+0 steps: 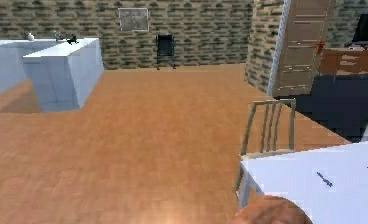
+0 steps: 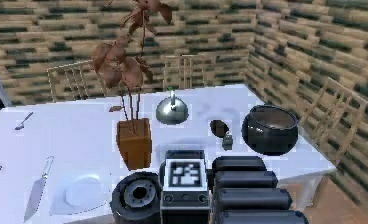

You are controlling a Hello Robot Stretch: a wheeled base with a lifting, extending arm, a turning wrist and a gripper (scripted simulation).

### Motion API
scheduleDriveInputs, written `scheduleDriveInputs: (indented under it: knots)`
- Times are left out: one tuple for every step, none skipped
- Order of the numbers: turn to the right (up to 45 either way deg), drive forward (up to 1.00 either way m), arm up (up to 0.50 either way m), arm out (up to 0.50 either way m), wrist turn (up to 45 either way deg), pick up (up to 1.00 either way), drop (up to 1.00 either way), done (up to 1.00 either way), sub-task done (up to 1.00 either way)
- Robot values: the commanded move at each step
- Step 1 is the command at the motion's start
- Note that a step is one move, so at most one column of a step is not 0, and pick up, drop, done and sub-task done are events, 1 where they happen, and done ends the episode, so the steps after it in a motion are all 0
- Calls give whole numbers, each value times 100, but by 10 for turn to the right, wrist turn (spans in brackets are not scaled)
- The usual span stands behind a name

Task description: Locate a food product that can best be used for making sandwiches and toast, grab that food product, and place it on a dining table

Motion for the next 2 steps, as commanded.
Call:
scheduleDriveInputs:
  knots:
    - [450,0,0,0,0,0,0,0,0]
    - [420,0,0,0,0,0,0,0,0]
